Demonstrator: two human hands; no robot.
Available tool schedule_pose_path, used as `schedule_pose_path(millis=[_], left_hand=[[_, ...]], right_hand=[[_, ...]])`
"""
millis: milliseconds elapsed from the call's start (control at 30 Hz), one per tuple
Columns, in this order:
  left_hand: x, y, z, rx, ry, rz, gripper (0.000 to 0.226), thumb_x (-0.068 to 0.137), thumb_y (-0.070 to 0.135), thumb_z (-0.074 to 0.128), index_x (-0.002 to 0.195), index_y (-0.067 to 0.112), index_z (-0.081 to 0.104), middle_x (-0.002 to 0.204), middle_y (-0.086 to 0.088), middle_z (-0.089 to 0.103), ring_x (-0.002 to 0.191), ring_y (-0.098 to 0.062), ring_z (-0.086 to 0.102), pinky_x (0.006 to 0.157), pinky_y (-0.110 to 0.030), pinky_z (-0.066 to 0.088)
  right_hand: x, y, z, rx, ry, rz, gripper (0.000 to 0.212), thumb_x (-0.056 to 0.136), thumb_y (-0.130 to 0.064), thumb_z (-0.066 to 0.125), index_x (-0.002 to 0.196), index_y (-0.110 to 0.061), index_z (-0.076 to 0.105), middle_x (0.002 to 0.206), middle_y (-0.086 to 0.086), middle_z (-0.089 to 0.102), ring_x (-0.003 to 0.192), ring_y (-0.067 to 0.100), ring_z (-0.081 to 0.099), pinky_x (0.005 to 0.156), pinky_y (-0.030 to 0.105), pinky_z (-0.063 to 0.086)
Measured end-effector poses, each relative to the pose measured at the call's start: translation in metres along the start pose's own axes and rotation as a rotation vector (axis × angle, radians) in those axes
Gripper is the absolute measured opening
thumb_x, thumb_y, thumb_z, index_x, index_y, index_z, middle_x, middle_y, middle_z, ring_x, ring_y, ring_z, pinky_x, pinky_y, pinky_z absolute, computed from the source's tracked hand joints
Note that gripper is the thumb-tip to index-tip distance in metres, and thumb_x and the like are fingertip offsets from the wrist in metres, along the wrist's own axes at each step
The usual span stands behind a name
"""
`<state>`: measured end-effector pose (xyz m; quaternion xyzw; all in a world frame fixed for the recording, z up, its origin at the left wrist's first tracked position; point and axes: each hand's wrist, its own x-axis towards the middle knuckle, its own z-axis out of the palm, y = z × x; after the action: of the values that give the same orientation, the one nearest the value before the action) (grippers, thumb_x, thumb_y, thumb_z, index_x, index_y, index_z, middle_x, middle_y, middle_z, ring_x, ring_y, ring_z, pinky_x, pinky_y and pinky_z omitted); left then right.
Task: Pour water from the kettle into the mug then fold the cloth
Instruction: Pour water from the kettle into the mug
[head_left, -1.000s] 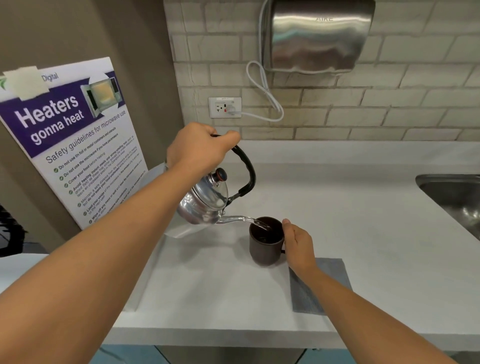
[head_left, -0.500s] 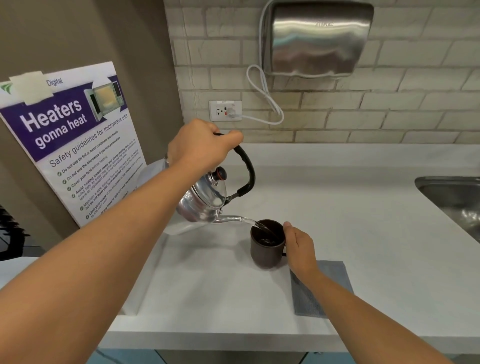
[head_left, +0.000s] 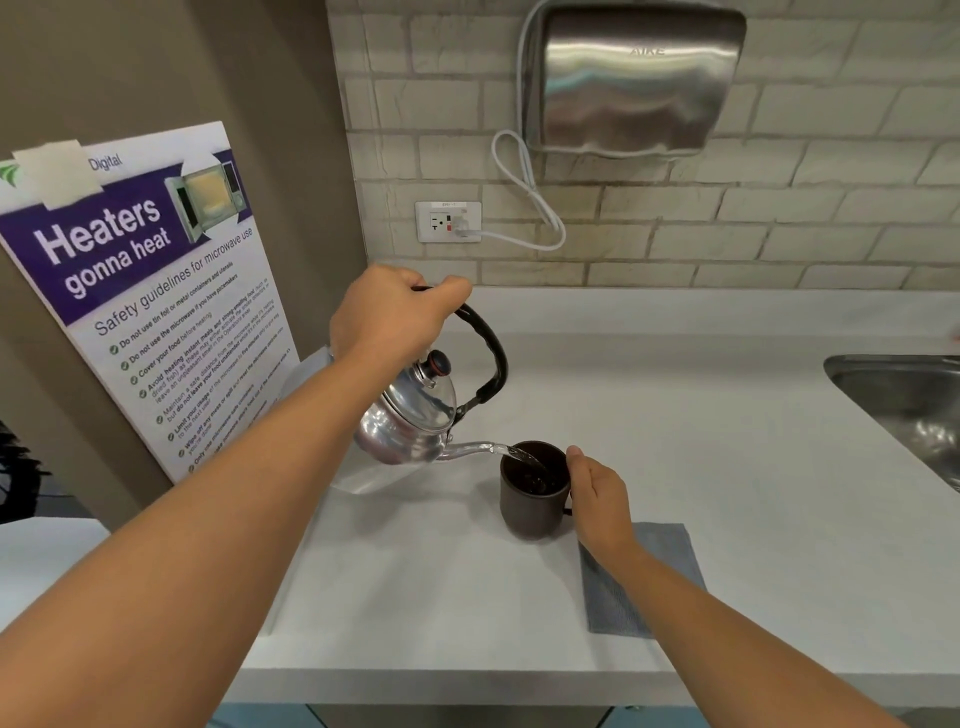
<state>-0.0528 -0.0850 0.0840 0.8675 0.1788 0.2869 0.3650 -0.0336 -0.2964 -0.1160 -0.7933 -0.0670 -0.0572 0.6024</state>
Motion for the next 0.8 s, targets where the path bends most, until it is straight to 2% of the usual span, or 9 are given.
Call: schedule_pose_path(millis=[100, 233, 400, 567, 733, 800], left_hand=[[-0.001, -0.007, 0.002, -0.051, -0.002, -0.030, 0.041, 0.060, 0.051, 0.056, 0.040, 0.021, 0.037, 0.033, 0.008, 0.028, 0.029, -0.010, 0.027, 0.048, -0.026, 0.025], [-0.002, -0.017, 0.006, -0.143, 0.020, -0.041, 0.041, 0.058, 0.049, 0.058, 0.047, 0.019, 0.032, 0.041, 0.008, 0.026, 0.041, -0.013, 0.026, 0.050, -0.028, 0.026], [-0.006, -0.028, 0.012, -0.305, 0.015, -0.056, 0.046, 0.061, 0.045, 0.060, 0.040, 0.019, 0.029, 0.039, 0.009, 0.019, 0.046, -0.017, 0.023, 0.052, -0.033, 0.026], [-0.003, -0.034, 0.014, -0.438, 0.012, -0.114, 0.047, 0.062, 0.041, 0.062, 0.038, 0.020, 0.027, 0.041, 0.009, 0.017, 0.047, -0.017, 0.018, 0.051, -0.035, 0.020], [-0.002, -0.043, 0.012, -0.534, 0.007, -0.165, 0.050, 0.065, 0.036, 0.061, 0.035, 0.023, 0.024, 0.042, 0.012, 0.015, 0.044, -0.010, 0.014, 0.042, -0.025, 0.014], [0.000, -0.047, 0.010, -0.614, 0.021, -0.206, 0.049, 0.068, 0.034, 0.062, 0.041, 0.025, 0.022, 0.047, 0.009, 0.017, 0.045, -0.010, 0.014, 0.040, -0.024, 0.013]], right_hand=[[-0.001, 0.000, 0.001, 0.010, -0.002, 0.006, 0.049, 0.100, -0.030, 0.039, 0.054, -0.016, 0.028, 0.050, -0.004, 0.033, 0.048, 0.007, 0.031, 0.050, 0.024, 0.030], [-0.002, 0.000, 0.000, 0.035, 0.002, 0.006, 0.050, 0.099, -0.030, 0.040, 0.052, -0.017, 0.029, 0.045, -0.012, 0.035, 0.044, 0.005, 0.034, 0.046, 0.018, 0.031], [0.000, -0.001, -0.001, 0.017, -0.009, 0.013, 0.053, 0.100, -0.029, 0.040, 0.049, -0.019, 0.030, 0.038, -0.013, 0.038, 0.042, 0.004, 0.035, 0.045, 0.015, 0.030], [0.001, -0.001, -0.003, 0.005, -0.040, 0.047, 0.051, 0.099, -0.032, 0.040, 0.051, -0.014, 0.035, 0.045, -0.009, 0.040, 0.047, 0.007, 0.038, 0.051, 0.023, 0.036], [0.002, -0.001, -0.005, -0.038, -0.080, 0.032, 0.051, 0.099, -0.037, 0.039, 0.058, -0.007, 0.043, 0.056, 0.005, 0.044, 0.055, 0.014, 0.042, 0.055, 0.026, 0.038], [0.003, -0.002, -0.007, -0.073, -0.114, 0.027, 0.056, 0.099, -0.040, 0.037, 0.061, 0.001, 0.045, 0.061, 0.008, 0.047, 0.059, 0.016, 0.044, 0.059, 0.031, 0.041]])
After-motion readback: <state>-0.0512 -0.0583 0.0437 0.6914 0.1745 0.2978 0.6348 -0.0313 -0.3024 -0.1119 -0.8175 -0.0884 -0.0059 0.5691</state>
